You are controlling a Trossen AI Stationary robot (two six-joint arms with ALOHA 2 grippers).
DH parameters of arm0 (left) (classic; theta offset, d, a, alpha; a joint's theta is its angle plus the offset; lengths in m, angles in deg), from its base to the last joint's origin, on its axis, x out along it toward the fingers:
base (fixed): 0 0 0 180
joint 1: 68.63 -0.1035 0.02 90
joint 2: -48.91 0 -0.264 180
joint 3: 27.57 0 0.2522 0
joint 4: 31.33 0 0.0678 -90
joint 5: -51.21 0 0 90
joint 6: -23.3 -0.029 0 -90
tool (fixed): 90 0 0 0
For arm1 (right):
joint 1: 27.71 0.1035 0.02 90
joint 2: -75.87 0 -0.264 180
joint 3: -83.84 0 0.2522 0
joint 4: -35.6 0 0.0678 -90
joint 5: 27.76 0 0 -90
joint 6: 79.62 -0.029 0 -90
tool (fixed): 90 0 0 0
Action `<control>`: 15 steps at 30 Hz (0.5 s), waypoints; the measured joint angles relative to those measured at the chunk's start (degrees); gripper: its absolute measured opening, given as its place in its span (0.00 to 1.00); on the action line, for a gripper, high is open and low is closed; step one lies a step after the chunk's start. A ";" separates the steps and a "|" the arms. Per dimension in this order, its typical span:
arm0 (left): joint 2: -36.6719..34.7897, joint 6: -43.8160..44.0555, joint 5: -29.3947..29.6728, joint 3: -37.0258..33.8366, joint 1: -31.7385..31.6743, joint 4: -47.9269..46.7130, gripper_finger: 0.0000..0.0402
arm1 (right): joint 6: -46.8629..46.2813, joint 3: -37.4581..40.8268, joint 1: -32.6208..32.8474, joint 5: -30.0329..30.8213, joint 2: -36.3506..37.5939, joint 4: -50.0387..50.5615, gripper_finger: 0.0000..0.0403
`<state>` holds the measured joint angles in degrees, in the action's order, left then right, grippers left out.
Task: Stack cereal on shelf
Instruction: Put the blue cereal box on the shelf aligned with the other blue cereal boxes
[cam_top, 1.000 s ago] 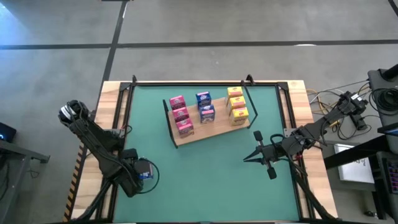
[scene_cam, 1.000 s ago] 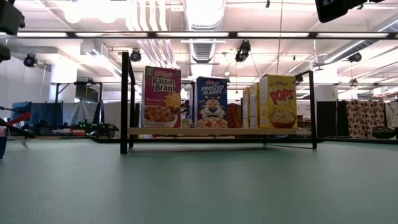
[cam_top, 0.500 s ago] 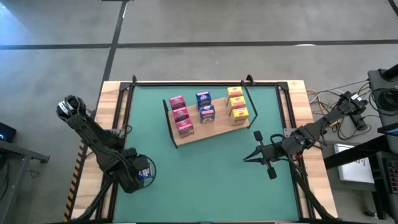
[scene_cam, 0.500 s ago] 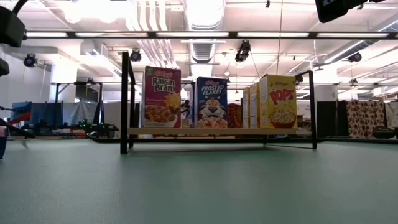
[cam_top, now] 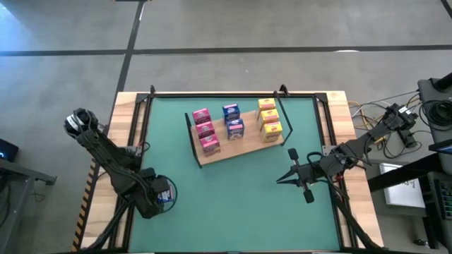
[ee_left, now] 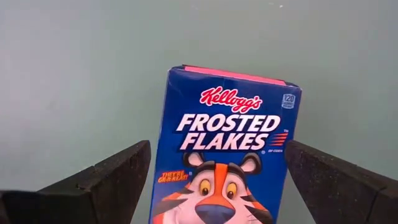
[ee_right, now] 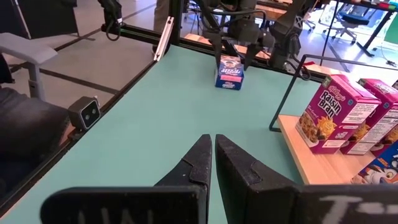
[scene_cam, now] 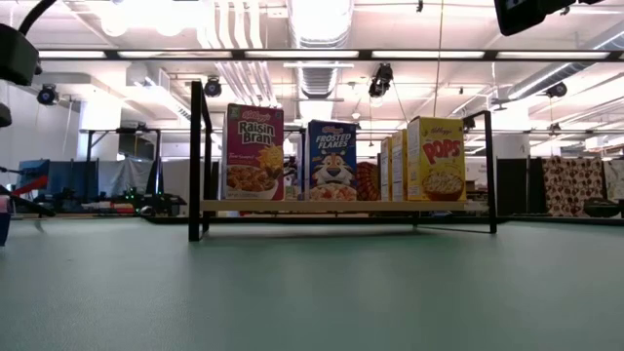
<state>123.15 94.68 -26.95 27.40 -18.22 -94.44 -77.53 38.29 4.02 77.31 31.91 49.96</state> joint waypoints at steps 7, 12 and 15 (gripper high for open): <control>0.13 -0.11 -0.92 0.40 0.00 2.02 0.88 | 0.02 0.00 0.02 -0.02 0.00 -0.01 0.03; 0.15 -1.87 -0.89 1.23 0.01 2.28 0.88 | 0.30 0.00 0.02 -0.02 0.00 0.01 0.03; 0.15 -1.84 -0.87 1.23 0.00 2.15 0.89 | 0.17 0.00 0.02 0.00 0.00 0.01 0.03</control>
<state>123.30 92.84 -27.83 28.62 -18.22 -92.30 -77.36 38.29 4.04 77.31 31.91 49.97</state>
